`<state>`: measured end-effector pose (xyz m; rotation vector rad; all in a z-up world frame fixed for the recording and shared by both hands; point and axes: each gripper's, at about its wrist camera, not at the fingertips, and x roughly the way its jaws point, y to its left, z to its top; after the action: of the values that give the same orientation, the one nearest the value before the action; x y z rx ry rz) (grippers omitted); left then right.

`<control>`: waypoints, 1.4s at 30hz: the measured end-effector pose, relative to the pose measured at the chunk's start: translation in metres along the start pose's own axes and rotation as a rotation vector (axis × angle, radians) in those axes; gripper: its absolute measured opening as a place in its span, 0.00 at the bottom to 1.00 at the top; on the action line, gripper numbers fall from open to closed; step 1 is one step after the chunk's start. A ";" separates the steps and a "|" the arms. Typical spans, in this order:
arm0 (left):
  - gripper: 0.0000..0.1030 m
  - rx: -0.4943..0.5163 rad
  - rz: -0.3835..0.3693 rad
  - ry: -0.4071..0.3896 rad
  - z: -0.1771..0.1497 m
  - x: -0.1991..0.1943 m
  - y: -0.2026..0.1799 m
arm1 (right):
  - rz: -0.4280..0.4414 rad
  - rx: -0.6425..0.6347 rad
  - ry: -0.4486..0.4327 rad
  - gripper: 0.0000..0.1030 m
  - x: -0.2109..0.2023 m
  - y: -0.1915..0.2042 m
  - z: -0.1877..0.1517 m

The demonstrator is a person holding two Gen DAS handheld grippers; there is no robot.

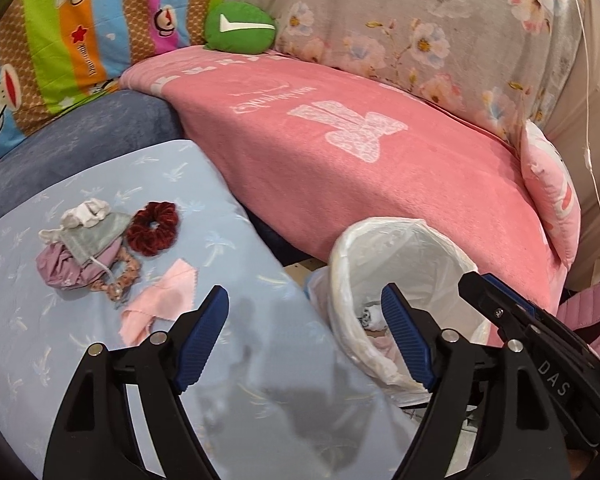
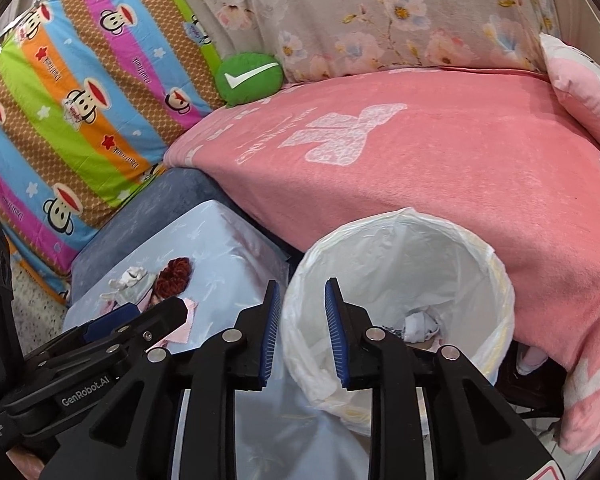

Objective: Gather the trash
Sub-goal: 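Open both grippers over the bin to drop the sock and bag, then move both open grippers back over the remaining cloth pile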

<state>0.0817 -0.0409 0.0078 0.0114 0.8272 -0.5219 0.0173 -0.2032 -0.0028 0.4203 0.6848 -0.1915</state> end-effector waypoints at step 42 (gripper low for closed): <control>0.81 -0.388 0.257 -0.002 -0.032 -0.015 0.244 | 0.131 -0.294 0.246 0.48 0.120 0.199 -0.067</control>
<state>0.1604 0.1860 -0.0494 -0.2369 0.8988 -0.1137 0.1314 0.0009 -0.0655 0.2059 0.9094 0.0875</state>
